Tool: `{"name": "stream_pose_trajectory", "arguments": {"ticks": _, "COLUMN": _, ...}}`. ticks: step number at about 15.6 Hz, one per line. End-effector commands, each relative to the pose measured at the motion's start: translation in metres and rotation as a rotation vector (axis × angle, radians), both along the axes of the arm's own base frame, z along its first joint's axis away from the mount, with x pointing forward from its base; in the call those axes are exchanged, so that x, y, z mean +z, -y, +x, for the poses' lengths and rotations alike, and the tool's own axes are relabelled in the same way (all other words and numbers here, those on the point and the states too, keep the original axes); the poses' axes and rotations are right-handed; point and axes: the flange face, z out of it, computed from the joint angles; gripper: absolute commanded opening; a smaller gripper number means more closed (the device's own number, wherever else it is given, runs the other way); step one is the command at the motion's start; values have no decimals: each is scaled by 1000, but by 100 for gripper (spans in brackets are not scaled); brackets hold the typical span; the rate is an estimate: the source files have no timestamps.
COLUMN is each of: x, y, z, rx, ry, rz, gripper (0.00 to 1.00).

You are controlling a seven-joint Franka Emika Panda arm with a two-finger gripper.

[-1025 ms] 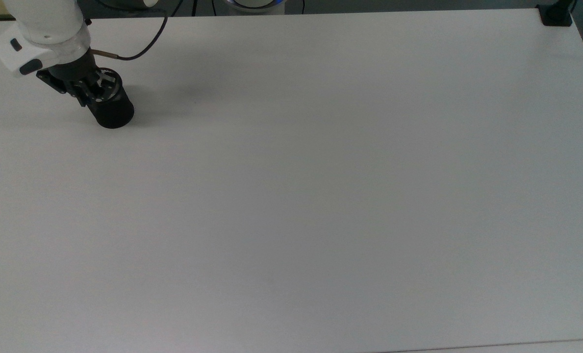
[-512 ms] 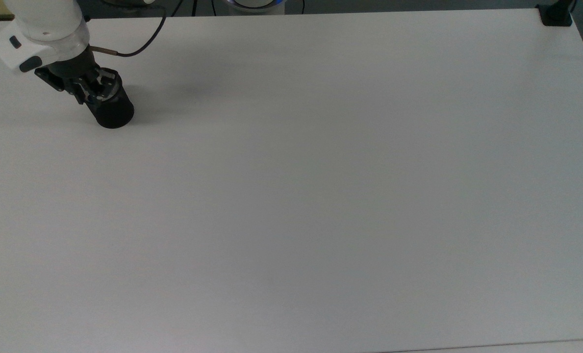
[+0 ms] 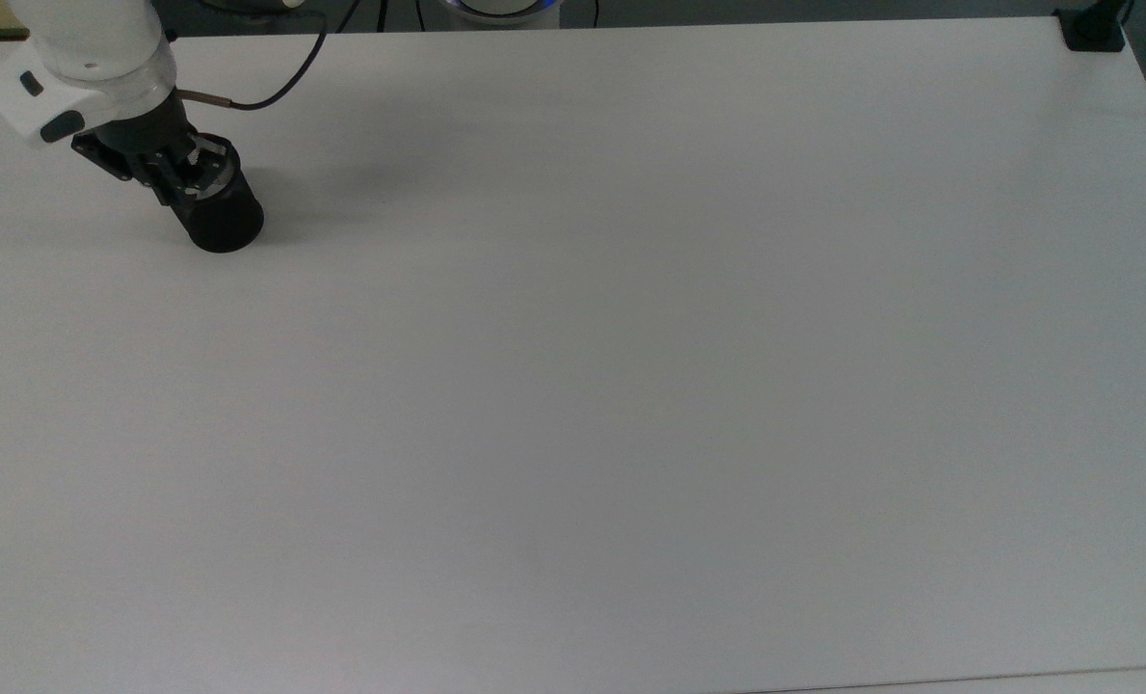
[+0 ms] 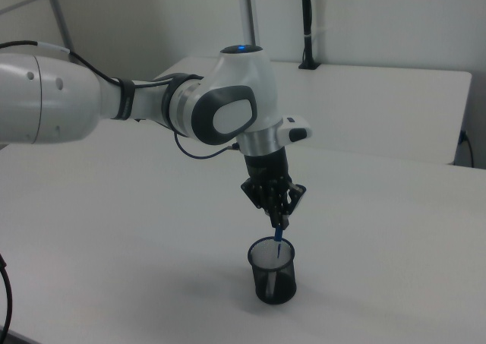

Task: Remove the marker
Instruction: 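Lower the gripper into the cup and close it on the blue marker, then lift the marker up out of the mesh cup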

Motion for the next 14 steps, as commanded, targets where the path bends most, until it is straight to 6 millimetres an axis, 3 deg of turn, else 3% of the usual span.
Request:
{"name": "stream_pose_trajectory", "arguments": {"ticks": 1, "x": 11, "y": -1, "z": -8, "rx": 20, "ry": -1, "rz": 4, "gripper": 0}}
{"name": "stream_pose_trajectory", "arguments": {"ticks": 4, "x": 22, "y": 2, "z": -10, "rx": 9, "ry": 18, "rz": 1, "gripper": 0}}
{"name": "stream_pose_trajectory", "arguments": {"ticks": 10, "x": 77, "y": -1, "z": -19, "rx": -6, "ry": 47, "rz": 29, "gripper": 0}}
{"name": "stream_pose_trajectory", "arguments": {"ticks": 14, "x": 144, "y": -1, "z": -30, "rx": 6, "ry": 137, "rz": 36, "gripper": 0}}
